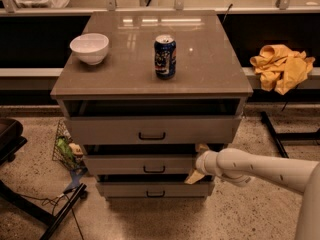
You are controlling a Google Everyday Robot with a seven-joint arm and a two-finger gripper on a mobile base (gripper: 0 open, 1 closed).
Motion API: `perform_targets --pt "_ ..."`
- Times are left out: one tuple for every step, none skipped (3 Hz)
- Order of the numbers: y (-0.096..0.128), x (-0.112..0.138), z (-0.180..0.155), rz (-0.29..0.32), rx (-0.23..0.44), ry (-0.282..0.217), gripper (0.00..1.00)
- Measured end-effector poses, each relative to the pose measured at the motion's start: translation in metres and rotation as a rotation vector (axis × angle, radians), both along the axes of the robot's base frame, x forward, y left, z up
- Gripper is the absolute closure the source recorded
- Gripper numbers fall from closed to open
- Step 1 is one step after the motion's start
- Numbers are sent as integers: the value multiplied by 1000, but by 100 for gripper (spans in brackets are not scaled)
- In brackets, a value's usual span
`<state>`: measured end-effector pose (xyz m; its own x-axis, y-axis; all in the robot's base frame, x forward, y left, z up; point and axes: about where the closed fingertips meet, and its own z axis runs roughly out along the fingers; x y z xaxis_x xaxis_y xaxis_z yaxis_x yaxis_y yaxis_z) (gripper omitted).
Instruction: Open middle drawer
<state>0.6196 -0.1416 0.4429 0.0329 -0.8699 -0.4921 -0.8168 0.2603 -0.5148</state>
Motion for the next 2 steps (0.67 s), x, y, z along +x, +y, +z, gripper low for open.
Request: perform_targets --pt "23 -3 1 66 -16 -8 17" --pt "25 -3 1 70 -16 -7 40"
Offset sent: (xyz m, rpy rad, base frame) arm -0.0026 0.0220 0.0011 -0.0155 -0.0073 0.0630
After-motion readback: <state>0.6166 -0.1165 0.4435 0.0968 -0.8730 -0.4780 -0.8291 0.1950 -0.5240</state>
